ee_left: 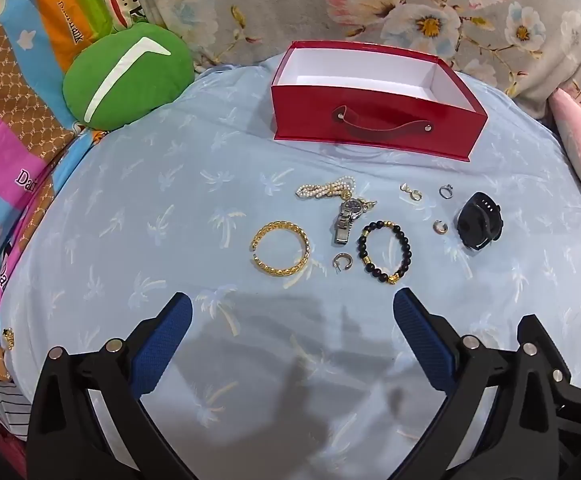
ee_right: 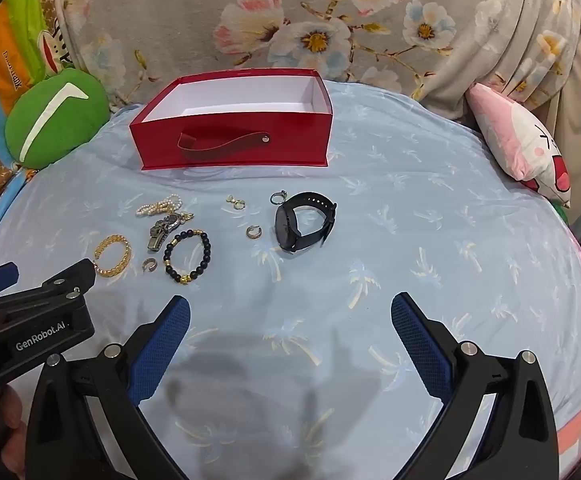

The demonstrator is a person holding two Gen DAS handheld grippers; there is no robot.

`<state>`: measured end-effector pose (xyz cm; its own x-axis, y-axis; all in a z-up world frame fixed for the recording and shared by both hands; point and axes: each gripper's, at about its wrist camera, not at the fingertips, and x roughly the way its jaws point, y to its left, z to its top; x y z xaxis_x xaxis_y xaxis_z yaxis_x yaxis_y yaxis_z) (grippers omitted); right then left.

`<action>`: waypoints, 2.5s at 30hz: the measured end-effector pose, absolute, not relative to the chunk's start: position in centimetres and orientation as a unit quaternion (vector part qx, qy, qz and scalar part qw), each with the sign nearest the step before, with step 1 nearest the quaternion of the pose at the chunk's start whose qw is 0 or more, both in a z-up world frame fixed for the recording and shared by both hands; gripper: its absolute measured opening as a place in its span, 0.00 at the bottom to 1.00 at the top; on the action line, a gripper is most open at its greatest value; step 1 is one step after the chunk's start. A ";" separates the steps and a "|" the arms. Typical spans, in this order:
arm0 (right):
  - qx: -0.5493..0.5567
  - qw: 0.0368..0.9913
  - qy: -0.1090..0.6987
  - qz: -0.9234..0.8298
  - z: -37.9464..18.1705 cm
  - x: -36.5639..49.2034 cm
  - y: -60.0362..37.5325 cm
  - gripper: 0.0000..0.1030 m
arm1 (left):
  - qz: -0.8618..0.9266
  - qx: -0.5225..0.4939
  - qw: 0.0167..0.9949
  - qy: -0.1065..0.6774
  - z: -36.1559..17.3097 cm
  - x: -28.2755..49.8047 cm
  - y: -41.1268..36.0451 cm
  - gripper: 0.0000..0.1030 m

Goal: Organize jewelry

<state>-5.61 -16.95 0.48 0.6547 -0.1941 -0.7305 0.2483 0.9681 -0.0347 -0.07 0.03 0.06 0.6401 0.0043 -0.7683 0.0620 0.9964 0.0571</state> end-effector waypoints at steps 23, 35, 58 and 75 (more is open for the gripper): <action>0.041 0.910 0.397 -0.114 0.6 -5.9 -16.5 0.95 | -0.013 0.044 0.900 0.433 0.0 -0.2 0.4 0.95; 0.044 0.908 0.401 -0.112 0.4 -5.7 -16.6 0.95 | -0.014 0.048 0.900 0.432 -0.5 -0.3 0.0 0.95; 0.044 0.907 0.404 -0.111 0.2 -5.6 -16.3 0.95 | -0.010 0.046 0.898 0.438 -1.1 -0.2 0.4 0.95; 0.045 0.907 0.404 -0.111 0.3 -5.6 -16.3 0.95 | -0.010 0.046 0.897 0.439 -1.1 -0.2 0.5 0.95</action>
<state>-5.57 -16.33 0.31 0.6485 -0.1653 -0.7431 0.2378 0.9713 -0.0086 -0.20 0.52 -1.06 0.6148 0.0232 -0.7884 0.0574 0.9956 0.0740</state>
